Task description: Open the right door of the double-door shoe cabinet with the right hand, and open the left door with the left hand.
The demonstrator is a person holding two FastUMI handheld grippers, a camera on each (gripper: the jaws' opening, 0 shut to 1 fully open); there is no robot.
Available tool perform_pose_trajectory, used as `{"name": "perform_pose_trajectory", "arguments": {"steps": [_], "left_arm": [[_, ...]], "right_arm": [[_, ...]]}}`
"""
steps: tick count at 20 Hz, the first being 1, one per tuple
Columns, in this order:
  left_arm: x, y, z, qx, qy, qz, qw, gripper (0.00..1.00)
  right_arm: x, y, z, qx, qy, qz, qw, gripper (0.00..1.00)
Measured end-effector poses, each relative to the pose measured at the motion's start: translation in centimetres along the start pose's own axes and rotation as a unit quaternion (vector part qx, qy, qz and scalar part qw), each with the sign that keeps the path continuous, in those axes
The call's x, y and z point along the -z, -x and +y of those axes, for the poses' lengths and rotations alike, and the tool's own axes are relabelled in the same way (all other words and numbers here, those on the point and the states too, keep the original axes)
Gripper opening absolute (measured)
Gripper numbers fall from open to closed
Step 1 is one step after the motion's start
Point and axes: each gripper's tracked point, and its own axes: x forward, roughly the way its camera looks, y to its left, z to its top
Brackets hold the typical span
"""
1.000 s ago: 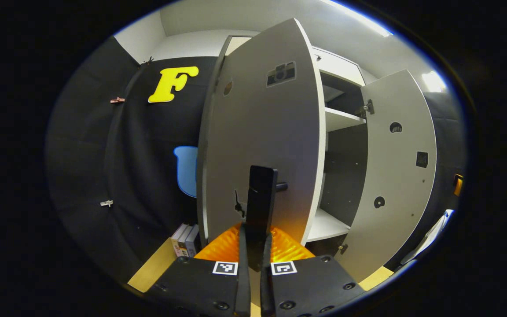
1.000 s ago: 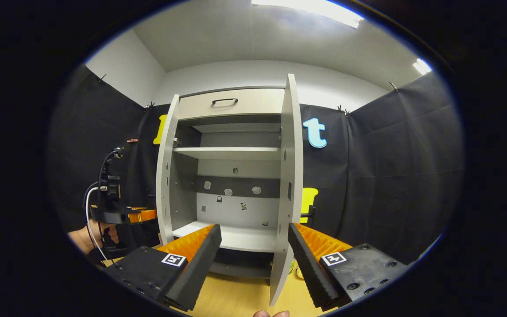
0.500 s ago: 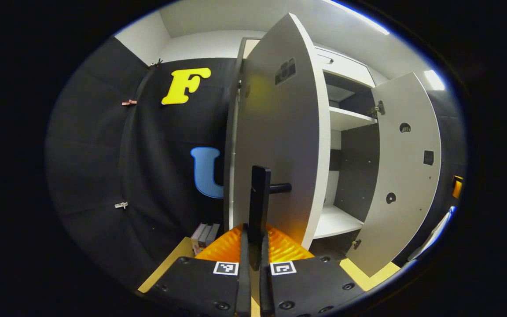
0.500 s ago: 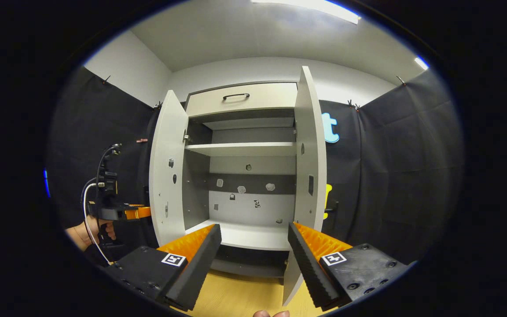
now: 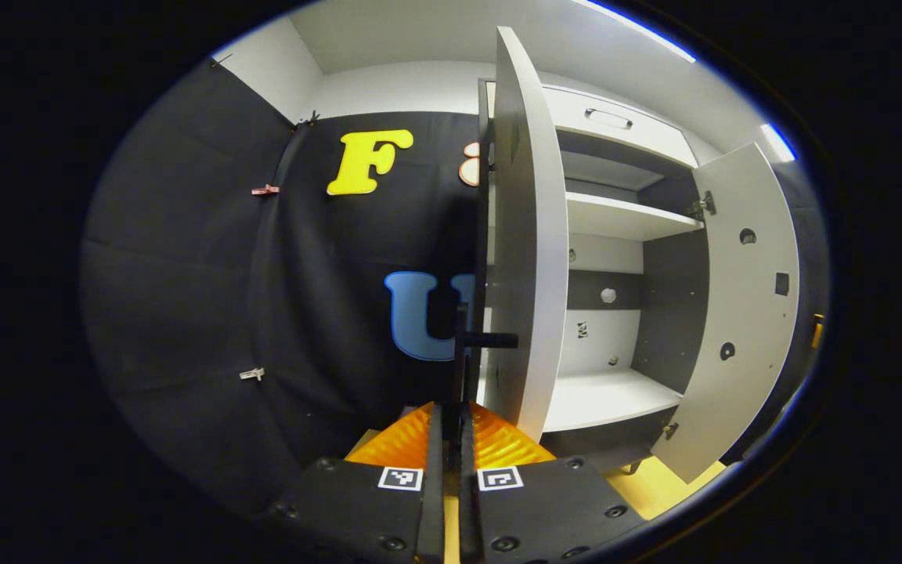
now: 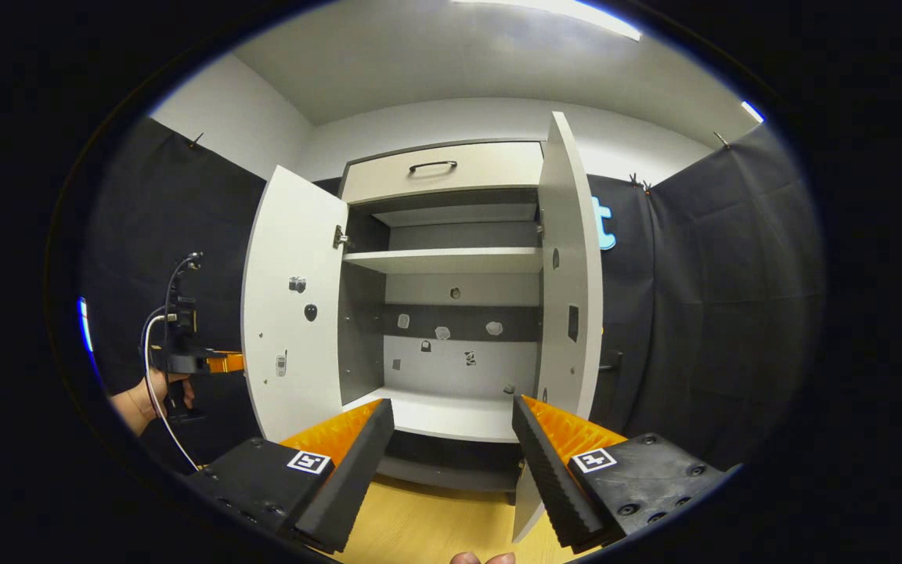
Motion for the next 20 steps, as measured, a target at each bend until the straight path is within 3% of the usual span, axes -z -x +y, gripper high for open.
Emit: {"name": "perform_pose_trajectory", "arguments": {"steps": [8, 11, 13, 20], "left_arm": [[-0.2, 3.5, 0.6, -0.018, -0.029, 0.001, 0.999, 0.12], [-1.4, 6.0, 0.1, -0.03, -0.032, -0.01, 0.999, 0.22], [-2.3, 7.4, -1.5, -0.022, -0.03, -0.019, 0.999, 0.33], [-2.3, 9.6, -8.7, 0.037, -0.02, -0.01, 0.999, 0.93]], "right_arm": [[0.8, -2.0, 4.5, -0.056, -0.001, 0.004, 0.998, 0.96], [1.2, -3.5, 4.3, -0.049, 0.001, 0.007, 0.999, 0.96], [1.6, -4.5, 3.5, -0.028, 0.002, 0.015, 1.0, 0.96], [2.5, -6.4, 0.8, 0.035, -0.002, 0.035, 0.999, 0.97]]}}
